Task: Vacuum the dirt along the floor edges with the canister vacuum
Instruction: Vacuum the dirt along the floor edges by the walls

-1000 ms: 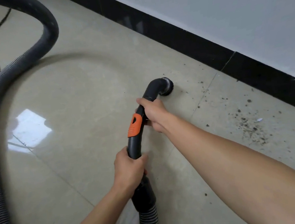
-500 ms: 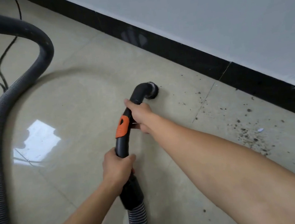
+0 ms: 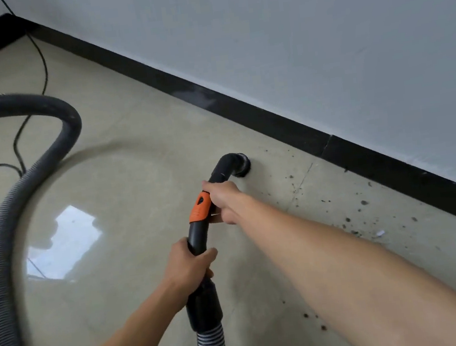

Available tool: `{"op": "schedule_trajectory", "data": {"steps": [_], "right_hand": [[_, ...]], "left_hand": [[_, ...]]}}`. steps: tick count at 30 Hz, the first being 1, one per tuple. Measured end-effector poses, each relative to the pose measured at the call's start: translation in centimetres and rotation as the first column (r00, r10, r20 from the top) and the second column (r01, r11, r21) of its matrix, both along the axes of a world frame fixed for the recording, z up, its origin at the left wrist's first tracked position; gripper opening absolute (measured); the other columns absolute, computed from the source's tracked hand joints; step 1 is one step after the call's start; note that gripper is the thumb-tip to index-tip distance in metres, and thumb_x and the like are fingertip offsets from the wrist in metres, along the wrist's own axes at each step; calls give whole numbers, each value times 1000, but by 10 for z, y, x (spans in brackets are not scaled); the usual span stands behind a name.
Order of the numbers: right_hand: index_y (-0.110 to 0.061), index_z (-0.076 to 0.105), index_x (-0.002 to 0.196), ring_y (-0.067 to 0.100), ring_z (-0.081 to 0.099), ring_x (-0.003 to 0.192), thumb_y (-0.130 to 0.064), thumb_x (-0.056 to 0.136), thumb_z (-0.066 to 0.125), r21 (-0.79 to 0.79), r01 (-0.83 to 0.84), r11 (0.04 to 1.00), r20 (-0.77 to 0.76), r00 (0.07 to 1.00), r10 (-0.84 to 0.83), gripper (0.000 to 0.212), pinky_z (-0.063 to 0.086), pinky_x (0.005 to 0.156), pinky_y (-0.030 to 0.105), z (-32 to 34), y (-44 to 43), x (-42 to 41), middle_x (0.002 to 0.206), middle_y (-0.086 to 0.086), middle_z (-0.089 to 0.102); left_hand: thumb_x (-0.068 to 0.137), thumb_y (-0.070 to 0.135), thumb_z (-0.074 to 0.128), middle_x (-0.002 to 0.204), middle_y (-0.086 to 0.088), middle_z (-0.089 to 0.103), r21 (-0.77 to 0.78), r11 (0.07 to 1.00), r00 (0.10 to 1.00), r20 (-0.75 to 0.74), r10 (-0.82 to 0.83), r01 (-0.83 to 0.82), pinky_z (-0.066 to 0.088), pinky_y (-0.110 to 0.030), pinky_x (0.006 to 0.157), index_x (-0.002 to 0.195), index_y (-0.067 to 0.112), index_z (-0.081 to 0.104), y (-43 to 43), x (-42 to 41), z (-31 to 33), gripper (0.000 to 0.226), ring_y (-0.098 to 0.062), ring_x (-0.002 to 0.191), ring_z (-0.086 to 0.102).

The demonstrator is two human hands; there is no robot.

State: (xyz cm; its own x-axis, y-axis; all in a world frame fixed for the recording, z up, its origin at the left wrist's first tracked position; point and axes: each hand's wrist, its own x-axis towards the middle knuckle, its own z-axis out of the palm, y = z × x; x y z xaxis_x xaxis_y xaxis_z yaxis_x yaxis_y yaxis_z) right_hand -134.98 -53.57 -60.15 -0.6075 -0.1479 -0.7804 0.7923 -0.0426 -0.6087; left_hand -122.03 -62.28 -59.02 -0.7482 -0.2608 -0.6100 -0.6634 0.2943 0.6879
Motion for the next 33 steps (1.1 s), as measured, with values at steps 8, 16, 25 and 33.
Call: {"op": "schedule_trajectory", "data": {"steps": [8, 16, 25, 33], "right_hand": [[-12, 53, 98, 24, 63, 72, -29, 97, 59, 192, 121, 974, -88, 990, -106, 18, 54, 58, 38, -10, 32, -57, 82, 6, 62], [-13, 52, 84, 20, 57, 59, -24, 97, 59, 196, -67, 978, -194, 975, 105, 18, 54, 59, 38, -6, -57, -119, 69, 4, 57], [-11, 54, 99, 30, 67, 77, -25, 88, 69, 224, 52, 973, -199, 980, -7, 24, 59, 59, 44, -23, -31, -124, 100, 14, 69], [-12, 49, 90, 22, 62, 65, -24, 91, 65, 158, 237, 959, -212, 956, -201, 20, 57, 52, 35, -30, 54, -49, 79, 8, 61]], "left_hand": [[82, 14, 65, 77, -12, 60, 177, 983, 999, -23, -49, 52, 53, -33, 56, 102, 10, 50, 28, -64, -26, 26, -20, 55, 62], [84, 1, 62, 66, -13, 53, 238, 951, 973, -76, 219, -196, 51, -30, 48, 99, 0, 51, -24, -120, -26, 19, -21, 48, 53], [81, -3, 61, 61, -14, 53, 333, 938, 995, 20, 100, -101, 53, -34, 53, 90, 1, 50, -14, -128, -26, 14, -23, 47, 54], [82, -4, 60, 61, -16, 54, 293, 942, 985, 3, -170, 162, 51, -30, 47, 93, -1, 49, 32, -76, -34, 15, -22, 47, 53]]}}
